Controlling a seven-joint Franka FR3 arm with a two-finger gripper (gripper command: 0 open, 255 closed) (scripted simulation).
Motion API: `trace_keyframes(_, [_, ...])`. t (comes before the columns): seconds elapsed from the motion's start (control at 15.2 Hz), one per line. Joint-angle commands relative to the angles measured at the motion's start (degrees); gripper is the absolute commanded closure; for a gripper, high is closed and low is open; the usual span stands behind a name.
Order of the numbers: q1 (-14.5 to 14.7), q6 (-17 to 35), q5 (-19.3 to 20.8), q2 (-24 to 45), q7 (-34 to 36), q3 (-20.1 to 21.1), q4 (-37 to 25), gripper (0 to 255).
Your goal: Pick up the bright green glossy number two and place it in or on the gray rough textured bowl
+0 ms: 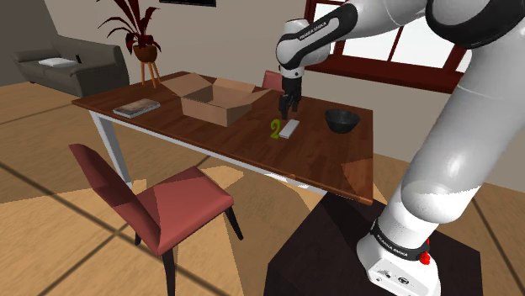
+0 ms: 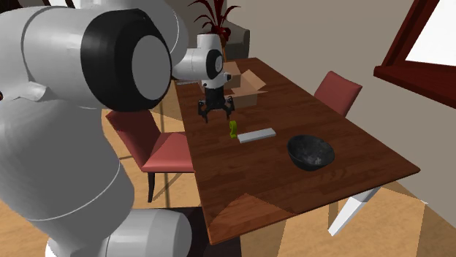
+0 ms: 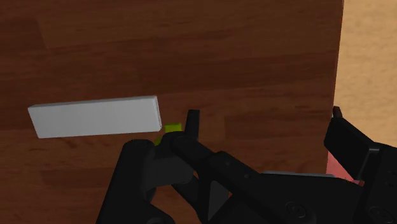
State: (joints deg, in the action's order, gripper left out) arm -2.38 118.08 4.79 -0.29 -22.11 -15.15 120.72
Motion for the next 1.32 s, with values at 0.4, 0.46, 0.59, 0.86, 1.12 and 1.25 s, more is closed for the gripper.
trace_keyframes(0.4, [-2.99, 4.00, -3.78, 18.00, -6.66, -0.96, -15.08, 0])
trace_keyframes(0.46, [-3.48, 4.12, -4.25, 20.24, -7.32, -0.88, -17.34, 0])
trace_keyframes(0.59, [-4.45, 4.13, -5.07, 24.47, -8.48, -0.69, -21.84, 0])
trace_keyframes(0.86, [-4.78, 6.65, -5.43, 25.90, -8.69, -0.51, -20.73, 0])
trace_keyframes(1.12, [-5.07, 8.85, -5.78, 27.29, -8.91, -0.36, -19.90, 0])
trace_keyframes(1.25, [-5.08, 8.84, -5.78, 27.30, -8.92, -0.35, -19.92, 0])
